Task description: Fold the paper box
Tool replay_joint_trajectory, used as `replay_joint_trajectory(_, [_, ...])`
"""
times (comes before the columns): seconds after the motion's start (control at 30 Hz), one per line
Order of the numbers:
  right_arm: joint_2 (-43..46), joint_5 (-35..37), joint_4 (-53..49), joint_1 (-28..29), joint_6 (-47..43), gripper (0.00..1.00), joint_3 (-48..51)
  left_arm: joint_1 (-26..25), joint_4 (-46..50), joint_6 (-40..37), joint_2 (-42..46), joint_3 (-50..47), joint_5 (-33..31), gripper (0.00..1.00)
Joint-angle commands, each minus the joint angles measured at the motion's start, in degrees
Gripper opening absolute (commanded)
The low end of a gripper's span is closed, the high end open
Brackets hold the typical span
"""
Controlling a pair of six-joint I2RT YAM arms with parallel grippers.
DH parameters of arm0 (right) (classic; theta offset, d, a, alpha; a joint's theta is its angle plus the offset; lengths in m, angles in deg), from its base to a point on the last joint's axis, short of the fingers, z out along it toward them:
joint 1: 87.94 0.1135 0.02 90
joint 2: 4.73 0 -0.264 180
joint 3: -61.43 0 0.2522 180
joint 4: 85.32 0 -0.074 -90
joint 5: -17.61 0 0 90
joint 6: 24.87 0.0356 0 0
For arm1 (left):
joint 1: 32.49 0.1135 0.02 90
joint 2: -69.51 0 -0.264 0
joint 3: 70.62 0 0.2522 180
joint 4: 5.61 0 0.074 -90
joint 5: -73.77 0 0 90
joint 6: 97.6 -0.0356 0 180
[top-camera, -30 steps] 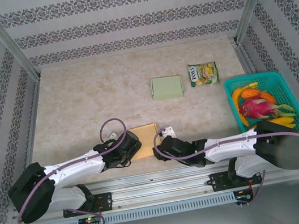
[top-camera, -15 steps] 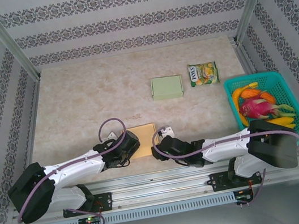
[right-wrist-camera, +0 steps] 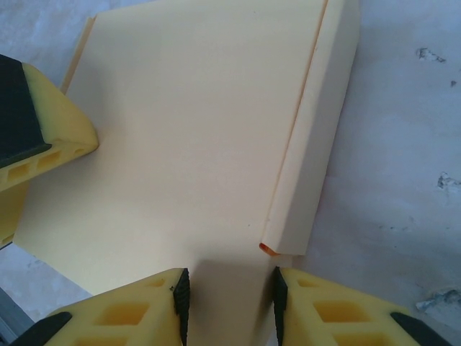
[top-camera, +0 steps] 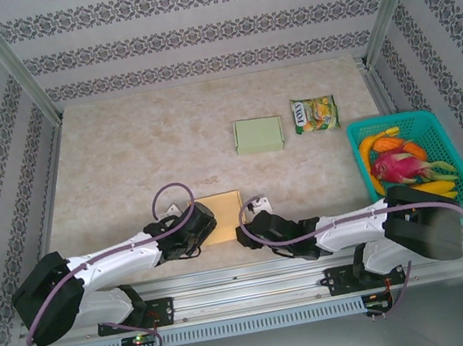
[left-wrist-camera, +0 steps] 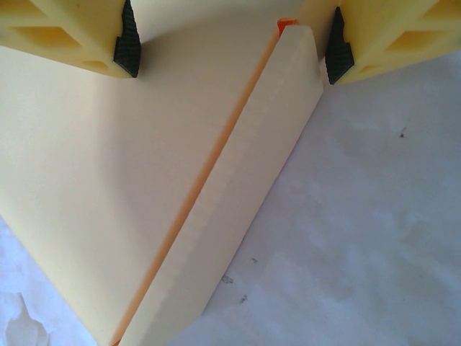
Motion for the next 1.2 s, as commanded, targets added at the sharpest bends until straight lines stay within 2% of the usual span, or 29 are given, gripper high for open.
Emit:
replay_joint_trajectory(0.0, [-0.1, -1.3, -1.5, 1.6, -0.6, 0.34, 1.0, 0.4, 2.1, 1.3, 0.4, -1.5, -0.3, 0.7])
replay_joint_trajectory(0.07, [-0.7, -0.9, -1.3, 1.7, -0.8, 0.29, 1.2, 0.4, 2.2, 1.4, 0.8, -1.7, -0.4, 0.7])
replay_joint_trajectory(0.47, [-3.3, 4.2, -0.6, 2.2, -3.6, 0.28, 2.0, 0.4, 2.4, 1.5, 0.7, -2.0, -0.8, 0.7])
replay_joint_trajectory(0.77, [-10.4, 4.6, 7.0, 2.5, -5.5, 0.27, 2.7, 0.5, 1.6, 1.2, -0.6, -1.9, -0.4, 0.7])
replay_joint_trajectory(0.83, [-11.7, 5.7, 8.7, 2.7, -6.5, 0.2, 3.2, 0.6, 1.6, 1.1, -0.6, -2.0, -0.3, 0.7])
replay_joint_trajectory(0.9, [-12.5, 6.3, 10.3, 2.9, -6.8, 0.2, 3.3, 0.7, 1.7, 0.9, -0.6, -2.1, -0.3, 0.7])
replay_joint_trajectory(1.17, [-10.2, 5.4, 9.8, 3.0, -7.0, 0.22, 5.1, 1.6, 1.2, 0.6, -0.3, -2.8, 0.2, 0.7])
